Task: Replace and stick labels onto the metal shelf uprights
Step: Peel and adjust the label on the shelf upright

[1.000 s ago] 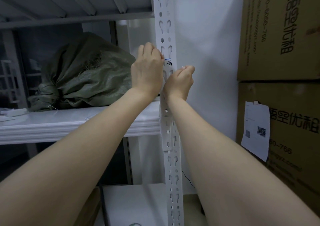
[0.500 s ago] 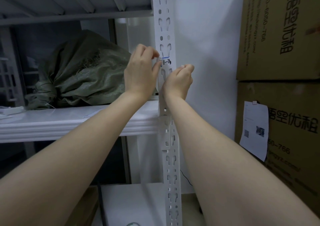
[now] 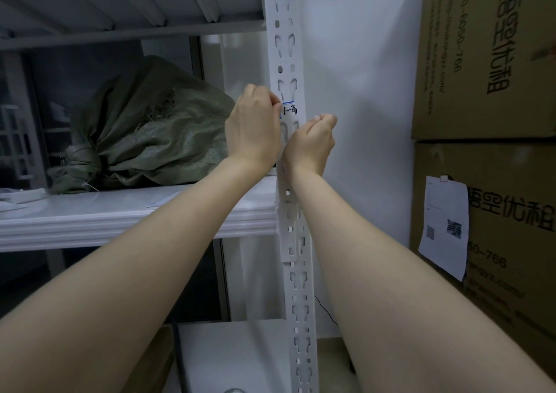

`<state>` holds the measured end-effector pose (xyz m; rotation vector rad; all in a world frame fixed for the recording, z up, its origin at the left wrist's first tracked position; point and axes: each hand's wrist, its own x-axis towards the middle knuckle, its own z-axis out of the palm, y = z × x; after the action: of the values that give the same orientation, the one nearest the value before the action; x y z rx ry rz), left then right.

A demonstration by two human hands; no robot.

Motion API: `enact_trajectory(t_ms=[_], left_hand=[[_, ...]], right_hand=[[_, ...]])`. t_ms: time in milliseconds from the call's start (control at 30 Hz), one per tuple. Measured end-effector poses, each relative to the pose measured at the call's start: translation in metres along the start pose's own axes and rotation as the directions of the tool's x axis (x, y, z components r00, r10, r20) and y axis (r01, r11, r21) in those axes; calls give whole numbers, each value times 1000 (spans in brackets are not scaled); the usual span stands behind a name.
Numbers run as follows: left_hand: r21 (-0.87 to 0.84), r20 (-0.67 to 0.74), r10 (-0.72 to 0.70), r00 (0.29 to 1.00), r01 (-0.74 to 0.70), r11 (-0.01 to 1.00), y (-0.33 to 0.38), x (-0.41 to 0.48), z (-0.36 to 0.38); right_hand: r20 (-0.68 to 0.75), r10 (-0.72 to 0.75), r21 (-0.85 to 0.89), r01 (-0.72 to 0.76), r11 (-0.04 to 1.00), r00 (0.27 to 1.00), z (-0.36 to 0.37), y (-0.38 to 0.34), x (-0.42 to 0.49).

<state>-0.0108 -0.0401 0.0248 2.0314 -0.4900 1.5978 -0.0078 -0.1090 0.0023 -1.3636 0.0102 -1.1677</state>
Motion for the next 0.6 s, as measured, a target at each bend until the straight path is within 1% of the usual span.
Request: enact_trajectory(t_ms=[133,233,333,433,600], left_hand=[[-9,32,-12,999,12,1000,3,-5,-2],[-45,55,18,998,-16,999,0,-10,-2],[-96,11,54,998,-53,994,-7,-14,-2],[-124,-37,47,998,-52,991,-10,-13,-1],[-117,-23,66,998,-68,991,-8,-9,-1]], right_hand=[[3,2,8,-2,1000,1000,-1,0,0],[1,-1,-1,1,1000,1000,0,0,1],[3,-9,-10,9,1000,1000,1,2,2],[5,-6,-10,6,1000,1000,1,3,2],[-6,-14,3,14,1000,1000,1,3,1]])
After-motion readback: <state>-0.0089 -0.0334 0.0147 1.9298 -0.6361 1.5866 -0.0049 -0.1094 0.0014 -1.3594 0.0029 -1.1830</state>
